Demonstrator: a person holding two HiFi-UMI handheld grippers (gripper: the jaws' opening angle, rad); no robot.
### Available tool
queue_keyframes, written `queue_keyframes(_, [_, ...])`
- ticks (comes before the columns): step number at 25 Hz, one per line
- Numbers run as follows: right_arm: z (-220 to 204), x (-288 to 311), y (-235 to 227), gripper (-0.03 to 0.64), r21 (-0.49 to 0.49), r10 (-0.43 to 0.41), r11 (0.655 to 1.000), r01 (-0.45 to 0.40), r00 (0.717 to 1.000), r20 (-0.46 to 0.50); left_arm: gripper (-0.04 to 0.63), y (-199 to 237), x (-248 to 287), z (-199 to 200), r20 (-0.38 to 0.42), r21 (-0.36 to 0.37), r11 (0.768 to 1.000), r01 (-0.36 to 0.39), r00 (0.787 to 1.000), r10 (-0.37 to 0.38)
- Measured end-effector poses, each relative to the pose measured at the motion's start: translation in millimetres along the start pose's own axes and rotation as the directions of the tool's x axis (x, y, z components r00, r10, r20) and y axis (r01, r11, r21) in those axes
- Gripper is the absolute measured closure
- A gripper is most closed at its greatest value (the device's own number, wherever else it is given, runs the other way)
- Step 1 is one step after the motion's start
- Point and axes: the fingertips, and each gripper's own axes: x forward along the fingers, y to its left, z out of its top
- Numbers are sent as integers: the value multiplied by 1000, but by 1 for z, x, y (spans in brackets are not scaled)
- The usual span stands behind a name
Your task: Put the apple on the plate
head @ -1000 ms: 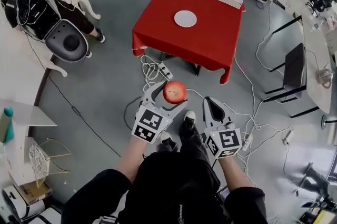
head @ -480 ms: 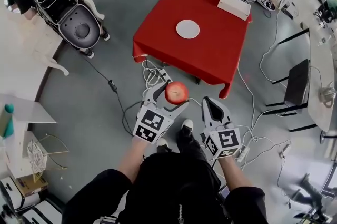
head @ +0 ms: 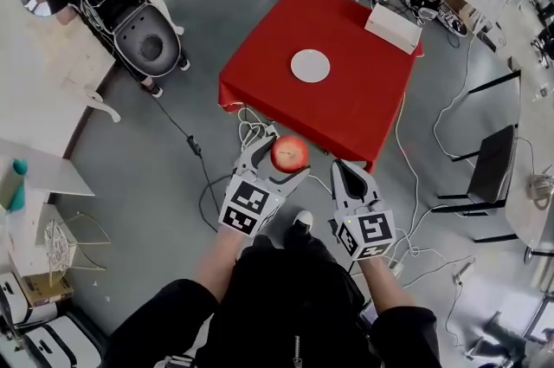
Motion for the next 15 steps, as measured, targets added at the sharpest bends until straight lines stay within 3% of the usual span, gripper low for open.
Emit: queue_keyframes(15, [5, 42, -30, 606, 12, 40, 999, -40, 999, -21, 207, 30, 43, 10, -10, -33, 999, -27, 1000, 27])
